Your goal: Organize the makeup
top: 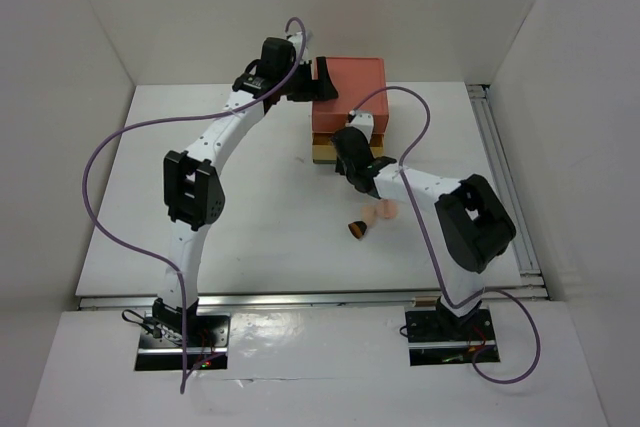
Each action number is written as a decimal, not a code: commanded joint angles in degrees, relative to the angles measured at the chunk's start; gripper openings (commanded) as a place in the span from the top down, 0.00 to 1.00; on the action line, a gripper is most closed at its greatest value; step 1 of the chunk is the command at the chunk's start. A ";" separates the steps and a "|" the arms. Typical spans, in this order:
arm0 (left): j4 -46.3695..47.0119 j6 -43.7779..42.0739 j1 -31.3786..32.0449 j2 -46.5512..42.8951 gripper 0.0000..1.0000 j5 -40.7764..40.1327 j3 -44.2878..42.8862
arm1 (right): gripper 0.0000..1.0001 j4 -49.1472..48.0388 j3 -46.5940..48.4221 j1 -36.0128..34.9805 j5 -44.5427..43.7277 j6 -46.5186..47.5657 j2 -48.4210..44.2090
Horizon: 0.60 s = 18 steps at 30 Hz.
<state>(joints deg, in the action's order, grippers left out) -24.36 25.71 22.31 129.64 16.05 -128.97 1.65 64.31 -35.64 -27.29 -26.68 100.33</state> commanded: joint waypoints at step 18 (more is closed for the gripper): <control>-6.23 -4.53 1.60 4.56 0.17 1.79 6.09 | 0.43 -16.69 5.21 4.09 -5.07 0.04 3.56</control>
<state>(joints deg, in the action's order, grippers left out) -18.17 25.43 22.26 129.99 16.36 -126.72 -7.16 70.11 -32.62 -29.47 -26.92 107.37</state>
